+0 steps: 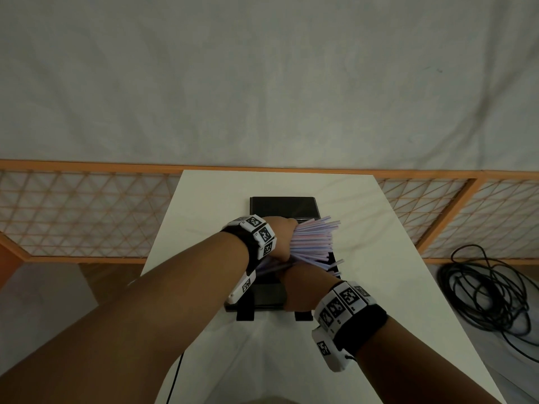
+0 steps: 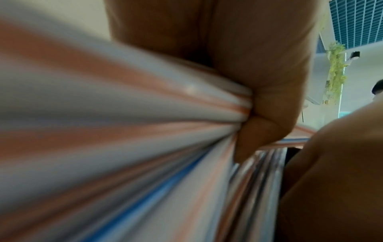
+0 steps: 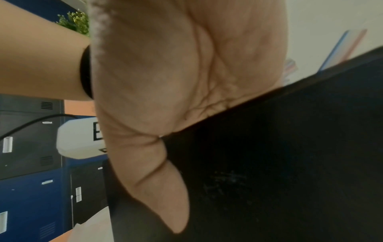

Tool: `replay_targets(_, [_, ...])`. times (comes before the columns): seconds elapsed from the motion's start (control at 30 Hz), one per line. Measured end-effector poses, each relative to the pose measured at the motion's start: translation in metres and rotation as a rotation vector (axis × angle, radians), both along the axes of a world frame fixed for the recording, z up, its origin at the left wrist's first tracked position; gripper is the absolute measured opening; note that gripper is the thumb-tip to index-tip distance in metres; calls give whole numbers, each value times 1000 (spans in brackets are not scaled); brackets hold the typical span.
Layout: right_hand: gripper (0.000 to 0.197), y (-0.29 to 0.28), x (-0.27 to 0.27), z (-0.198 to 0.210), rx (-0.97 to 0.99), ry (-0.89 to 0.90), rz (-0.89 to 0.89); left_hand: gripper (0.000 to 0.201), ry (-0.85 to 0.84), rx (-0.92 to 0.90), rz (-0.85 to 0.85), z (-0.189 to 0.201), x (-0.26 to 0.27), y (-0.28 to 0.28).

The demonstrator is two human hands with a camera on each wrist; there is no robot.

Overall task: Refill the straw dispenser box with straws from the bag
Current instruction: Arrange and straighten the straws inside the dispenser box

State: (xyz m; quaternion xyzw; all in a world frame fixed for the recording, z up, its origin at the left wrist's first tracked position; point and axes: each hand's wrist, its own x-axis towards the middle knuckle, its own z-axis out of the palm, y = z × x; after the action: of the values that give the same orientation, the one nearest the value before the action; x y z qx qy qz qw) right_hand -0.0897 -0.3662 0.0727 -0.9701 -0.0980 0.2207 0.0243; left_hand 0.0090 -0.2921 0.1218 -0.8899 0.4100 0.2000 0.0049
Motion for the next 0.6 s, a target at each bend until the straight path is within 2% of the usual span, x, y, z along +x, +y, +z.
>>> replay_targets(0.07, [37,-1,2,3,-10,51,-34,53,19,-32,6,4,2,2])
replay_targets(0.2, [20,0,8,8,-50,184,-127,49,35,-63,-2,10,3,6])
replay_targets(0.33, [17,3,15,9,-92,235,-144,51,40,-85,9,11,2,8])
replay_targets(0.43, [31,-3,20,7,-91,171,-105,50,18,-94,31,13,2,10])
replay_targets(0.6, [69,-15,24,17,-41,96,-35,47,65,-151,36,21,10,12])
